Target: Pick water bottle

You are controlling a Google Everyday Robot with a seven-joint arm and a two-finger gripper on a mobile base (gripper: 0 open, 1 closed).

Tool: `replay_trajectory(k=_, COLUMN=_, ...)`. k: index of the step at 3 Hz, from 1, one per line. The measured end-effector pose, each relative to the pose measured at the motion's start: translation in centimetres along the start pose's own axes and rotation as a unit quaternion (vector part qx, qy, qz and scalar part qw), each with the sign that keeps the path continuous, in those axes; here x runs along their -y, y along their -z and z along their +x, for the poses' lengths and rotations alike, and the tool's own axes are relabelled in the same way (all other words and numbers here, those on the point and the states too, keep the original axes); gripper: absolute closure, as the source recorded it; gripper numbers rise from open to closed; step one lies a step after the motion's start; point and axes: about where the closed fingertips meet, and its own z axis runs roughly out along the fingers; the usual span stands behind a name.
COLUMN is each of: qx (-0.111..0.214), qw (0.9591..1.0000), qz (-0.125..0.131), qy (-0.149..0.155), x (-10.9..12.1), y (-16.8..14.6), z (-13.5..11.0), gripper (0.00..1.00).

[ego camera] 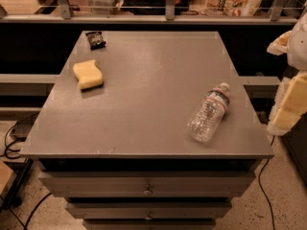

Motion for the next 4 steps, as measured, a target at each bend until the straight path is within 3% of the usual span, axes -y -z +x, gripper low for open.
replay_trajectory(k=1, qx=0.000, qw=1.0000, qz=0.001, qy=0.000, x=0.0, y=0.0, z=0.0, gripper=0.00)
replay_trajectory(k=2, qx=-0.004, qw=0.9989, qz=-0.007, qy=0.045, x=0.0, y=-1.2, z=-1.4, gripper=0.00)
replay_trajectory(k=4, qx=-0.003, qw=0.9899, qz=-0.015, qy=0.141, x=0.7, y=-5.1, z=-5.3, gripper=0.00)
